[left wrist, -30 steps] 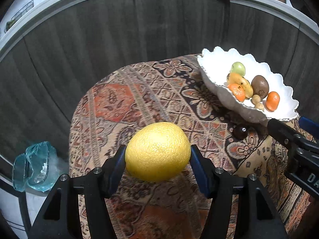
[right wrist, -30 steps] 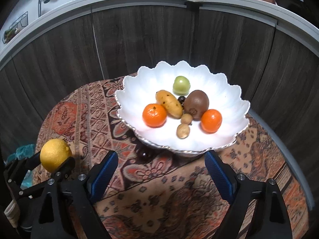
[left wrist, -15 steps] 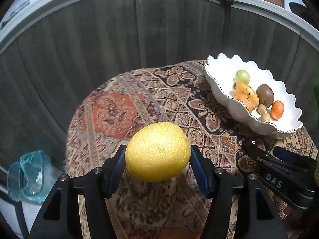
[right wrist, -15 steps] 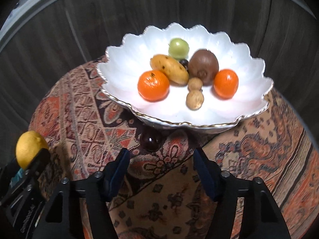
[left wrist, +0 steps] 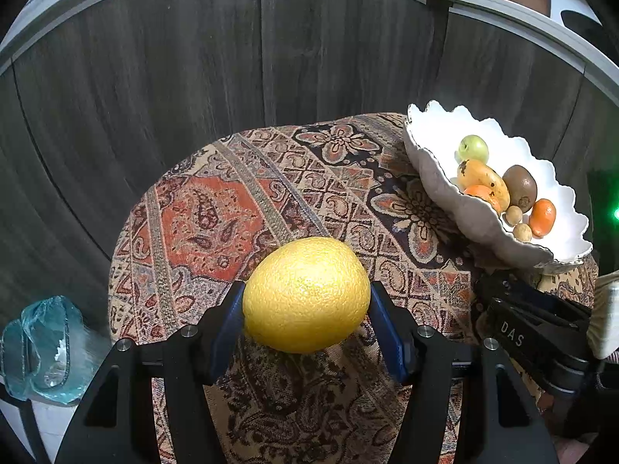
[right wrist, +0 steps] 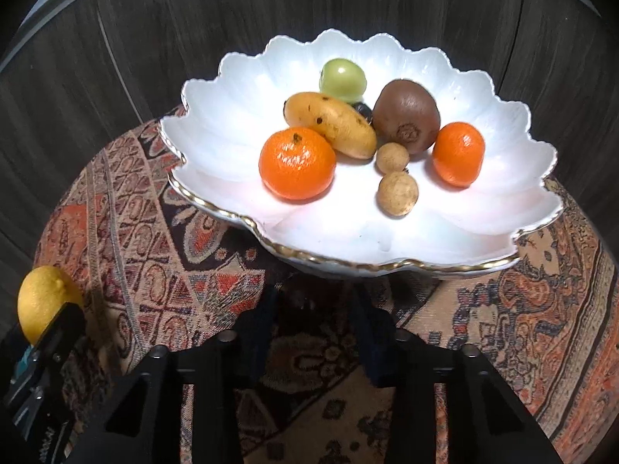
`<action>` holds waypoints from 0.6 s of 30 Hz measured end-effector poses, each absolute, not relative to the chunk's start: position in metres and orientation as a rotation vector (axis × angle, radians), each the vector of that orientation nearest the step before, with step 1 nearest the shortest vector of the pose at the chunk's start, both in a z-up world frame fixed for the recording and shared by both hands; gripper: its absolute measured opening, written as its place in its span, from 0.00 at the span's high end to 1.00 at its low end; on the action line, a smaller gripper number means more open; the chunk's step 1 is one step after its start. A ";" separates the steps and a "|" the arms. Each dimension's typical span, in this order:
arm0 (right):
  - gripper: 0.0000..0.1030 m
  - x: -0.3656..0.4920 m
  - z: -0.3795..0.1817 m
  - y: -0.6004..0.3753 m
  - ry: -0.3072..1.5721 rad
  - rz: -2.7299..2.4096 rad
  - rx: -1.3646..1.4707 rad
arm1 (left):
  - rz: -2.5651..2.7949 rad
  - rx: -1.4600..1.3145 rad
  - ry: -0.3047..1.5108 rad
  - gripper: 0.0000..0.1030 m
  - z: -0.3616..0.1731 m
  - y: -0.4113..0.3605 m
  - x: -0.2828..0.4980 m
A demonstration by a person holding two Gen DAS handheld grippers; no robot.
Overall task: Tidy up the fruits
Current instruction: 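Hold the lemon in the left tool while the right tool grasps the dark plum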
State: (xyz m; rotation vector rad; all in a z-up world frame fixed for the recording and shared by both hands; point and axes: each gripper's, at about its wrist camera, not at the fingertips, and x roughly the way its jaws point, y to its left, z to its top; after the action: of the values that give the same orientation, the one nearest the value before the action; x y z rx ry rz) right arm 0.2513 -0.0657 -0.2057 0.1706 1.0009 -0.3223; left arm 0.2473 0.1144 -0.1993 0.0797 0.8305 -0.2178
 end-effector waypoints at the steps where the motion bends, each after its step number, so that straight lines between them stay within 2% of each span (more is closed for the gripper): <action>1: 0.66 0.252 -0.206 -0.065 0.998 -0.317 0.164 | -0.218 0.079 0.831 0.40 -0.200 0.115 0.247; 4: 0.73 0.253 -0.206 -0.061 0.990 -0.301 0.143 | -0.215 0.079 0.836 0.40 -0.202 0.117 0.249; 18: 0.73 0.231 -0.187 -0.057 0.986 -0.226 0.123 | -0.189 0.089 0.823 0.40 -0.185 0.116 0.233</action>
State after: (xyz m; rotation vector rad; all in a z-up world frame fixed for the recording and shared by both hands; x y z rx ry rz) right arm 0.2312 -0.0568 -0.1867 0.1228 0.9858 -0.2258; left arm 0.2328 0.1164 -0.1846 0.0887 0.8227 -0.1886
